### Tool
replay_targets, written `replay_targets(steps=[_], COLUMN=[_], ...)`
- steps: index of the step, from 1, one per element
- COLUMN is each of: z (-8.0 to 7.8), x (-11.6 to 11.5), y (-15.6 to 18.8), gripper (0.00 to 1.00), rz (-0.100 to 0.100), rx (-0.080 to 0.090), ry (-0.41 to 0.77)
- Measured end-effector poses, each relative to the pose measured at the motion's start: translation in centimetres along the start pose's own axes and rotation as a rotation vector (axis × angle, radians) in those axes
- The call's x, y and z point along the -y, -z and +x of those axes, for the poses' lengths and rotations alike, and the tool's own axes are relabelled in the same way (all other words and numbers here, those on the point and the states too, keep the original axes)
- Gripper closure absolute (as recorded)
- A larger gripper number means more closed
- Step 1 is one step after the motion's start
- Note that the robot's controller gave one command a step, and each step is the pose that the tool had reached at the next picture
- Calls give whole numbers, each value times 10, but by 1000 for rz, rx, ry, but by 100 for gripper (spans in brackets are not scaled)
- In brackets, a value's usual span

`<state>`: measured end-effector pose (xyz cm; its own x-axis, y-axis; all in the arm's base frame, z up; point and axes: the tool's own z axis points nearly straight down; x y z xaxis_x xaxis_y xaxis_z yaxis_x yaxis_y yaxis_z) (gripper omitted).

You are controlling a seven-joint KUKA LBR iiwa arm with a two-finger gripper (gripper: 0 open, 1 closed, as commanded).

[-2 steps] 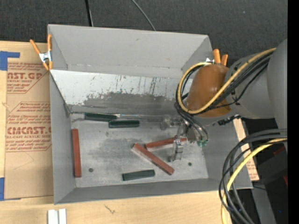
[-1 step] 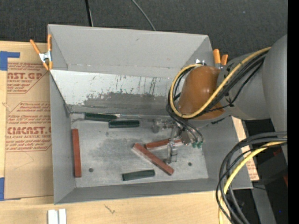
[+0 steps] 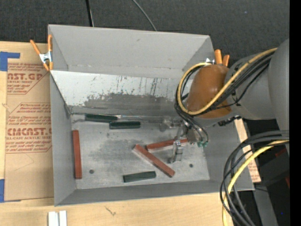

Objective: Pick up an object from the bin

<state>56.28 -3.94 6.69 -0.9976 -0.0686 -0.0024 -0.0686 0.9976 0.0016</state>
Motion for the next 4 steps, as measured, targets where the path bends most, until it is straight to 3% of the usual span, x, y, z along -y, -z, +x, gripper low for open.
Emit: replay_targets(steps=[1,2,4], z=[4,-1,0], x=[-15,-2,-2], y=[2,1,4], gripper=[0,100,100], rz=[2,-1,-1], rx=[-1,1,-2], ry=[73,1,2])
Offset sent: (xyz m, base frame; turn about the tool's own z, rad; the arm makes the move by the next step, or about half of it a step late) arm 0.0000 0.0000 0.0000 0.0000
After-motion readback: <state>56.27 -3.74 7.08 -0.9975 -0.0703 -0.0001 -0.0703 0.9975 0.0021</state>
